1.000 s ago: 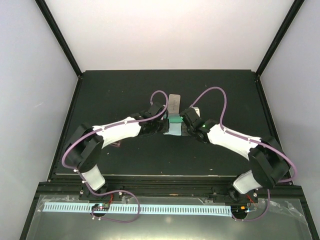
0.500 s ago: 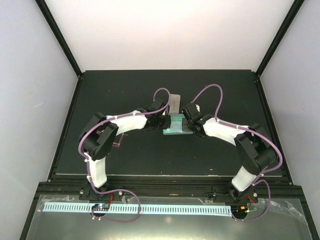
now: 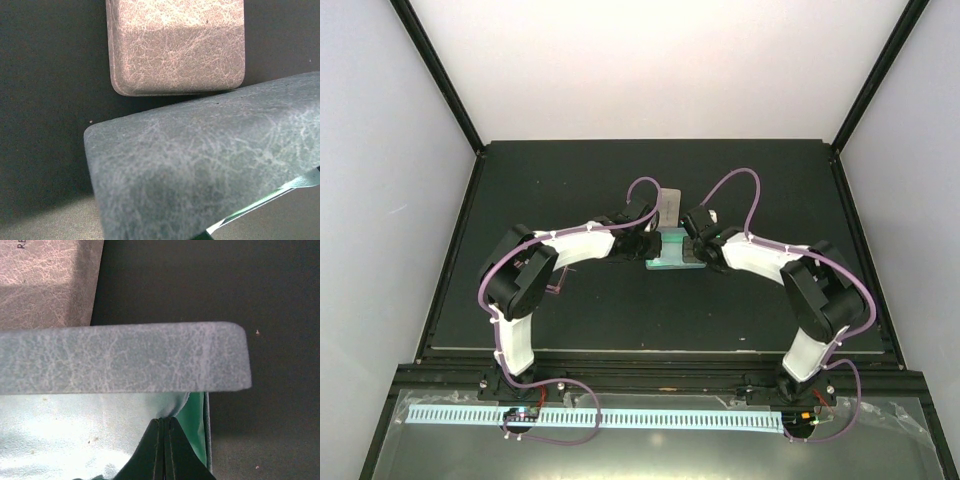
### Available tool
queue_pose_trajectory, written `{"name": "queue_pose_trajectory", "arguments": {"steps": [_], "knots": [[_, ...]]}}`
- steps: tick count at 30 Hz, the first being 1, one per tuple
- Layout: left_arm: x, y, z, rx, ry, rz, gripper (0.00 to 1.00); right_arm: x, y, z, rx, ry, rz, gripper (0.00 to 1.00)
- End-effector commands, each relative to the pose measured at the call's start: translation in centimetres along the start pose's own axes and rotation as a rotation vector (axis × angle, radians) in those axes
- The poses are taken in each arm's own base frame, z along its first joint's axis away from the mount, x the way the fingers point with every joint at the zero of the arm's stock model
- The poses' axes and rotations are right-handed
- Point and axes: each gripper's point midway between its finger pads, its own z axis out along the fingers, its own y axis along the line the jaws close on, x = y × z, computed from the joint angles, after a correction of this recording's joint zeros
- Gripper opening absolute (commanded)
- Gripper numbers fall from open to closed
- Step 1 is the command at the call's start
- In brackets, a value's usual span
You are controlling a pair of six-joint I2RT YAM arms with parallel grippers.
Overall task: Organize the sunglasses
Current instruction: Place the glasses cleaning cloth in the sunglasses case.
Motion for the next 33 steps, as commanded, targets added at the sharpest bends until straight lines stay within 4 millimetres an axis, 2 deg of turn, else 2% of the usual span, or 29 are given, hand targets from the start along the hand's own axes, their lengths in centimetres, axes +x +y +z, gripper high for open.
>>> {"name": "queue_pose_trajectory", "arguments": {"steps": [1,3,5,9,12,15,18,23,27,33], "knots": [[0.0,0.4,0.1,-0.019,0.008,-0.003,0.02,-0.5,-0.3,0.5,0.028,0.005,0.003,0.01],[0.2,0.9,0.1,-0.041,0.013,-0.011,0.04,-0.3,-0.4,0.6,0.035,0.01,0.004,0.02],[0.3,1.1,0.0,-0.056,0.016,-0.017,0.11,-0.3,-0.5,0.6,0.038,0.011,0.005,0.05],[-0.1,0.7,-1.0,-0.045,0.001,-0.014,0.21,-0.6,-0.9,-0.2,0.049,-0.005,0.009,0.2],[-1.0,-0.2,-2.2,-0.017,-0.031,-0.007,0.21,-1.2,-1.0,-1.3,0.04,-0.039,0.013,0.24],[-1.3,-1.5,-2.6,0.05,-0.046,0.003,0.15,-1.4,-0.2,-1.8,-0.013,-0.05,0.01,0.23],[-1.1,-2.5,-1.8,0.116,-0.046,0.007,0.07,-0.9,1.1,-1.1,-0.077,-0.023,0.004,0.18],[0.2,-2.6,1.2,0.164,0.0,-0.012,0.03,0.0,2.0,0.5,-0.114,0.017,0.01,0.13],[0.8,-1.4,2.8,0.127,-0.01,-0.028,0.03,0.1,1.8,1.2,-0.098,0.015,0.014,0.12],[0.3,0.6,3.1,0.052,-0.092,-0.039,0.03,0.5,1.1,2.8,-0.047,0.015,0.021,0.12]]}}
